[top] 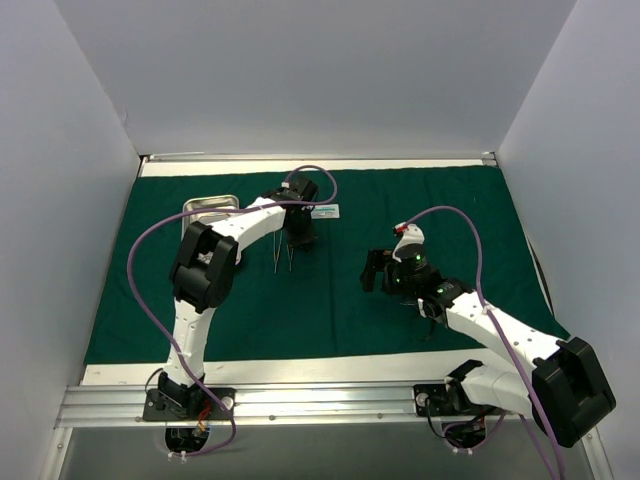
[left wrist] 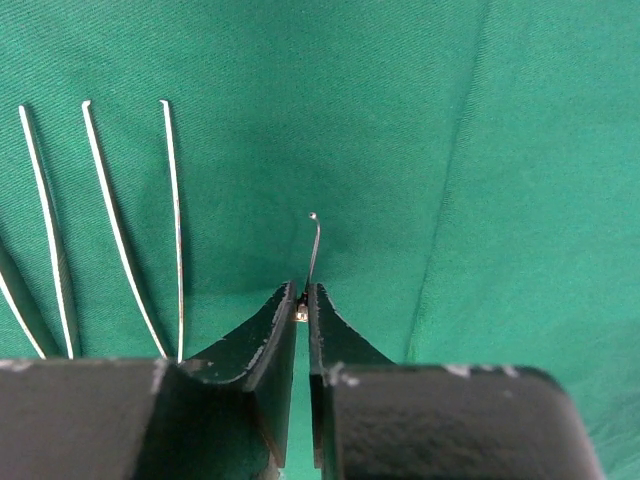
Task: Open and lay out the surgical kit
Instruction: Place the medical item in the surgical kit.
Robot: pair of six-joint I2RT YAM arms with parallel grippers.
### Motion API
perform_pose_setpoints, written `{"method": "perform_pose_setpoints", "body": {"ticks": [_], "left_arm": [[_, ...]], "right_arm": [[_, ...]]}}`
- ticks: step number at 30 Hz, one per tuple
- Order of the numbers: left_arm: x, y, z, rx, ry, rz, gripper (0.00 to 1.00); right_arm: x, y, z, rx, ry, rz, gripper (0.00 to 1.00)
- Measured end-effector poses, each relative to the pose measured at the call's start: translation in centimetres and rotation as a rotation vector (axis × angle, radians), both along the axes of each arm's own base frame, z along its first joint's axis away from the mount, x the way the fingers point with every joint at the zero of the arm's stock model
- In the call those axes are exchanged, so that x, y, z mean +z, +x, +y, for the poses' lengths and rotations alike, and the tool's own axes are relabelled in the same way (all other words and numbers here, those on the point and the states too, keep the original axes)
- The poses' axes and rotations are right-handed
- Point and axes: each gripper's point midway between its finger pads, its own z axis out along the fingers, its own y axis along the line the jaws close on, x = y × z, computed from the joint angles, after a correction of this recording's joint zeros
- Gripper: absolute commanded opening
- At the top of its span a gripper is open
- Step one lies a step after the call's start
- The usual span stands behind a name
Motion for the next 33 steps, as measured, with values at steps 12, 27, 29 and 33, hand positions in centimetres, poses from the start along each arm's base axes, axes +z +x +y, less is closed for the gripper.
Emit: {"method": "perform_pose_setpoints", "body": {"ticks": [12,27,29,33], "left_arm": [[-0.5,-0.4,0.2,0.005,0.007,0.015,0.25],[0.6,-0.5,0.3,0.016,-0.002,0.002,0.32],[2.0,-0.4,0.5,0.014,-0.005,-0.023,0.32],[5.9,0.1,1.6,0.013,0.007,-0.111,0.32]], "right_arm": [[-0.3,-0.2,-0.1,0.000,-0.004,0.006,0.91],[-0.1,-0.2,-0.1,0.000,-0.001,0.001,0.92],[-0.1,-0.2,-0.1,0.000,-0.001,0.001,0.91],[-0.1,-0.2,-0.1,0.000,-0.001,0.001,0.92]]}}
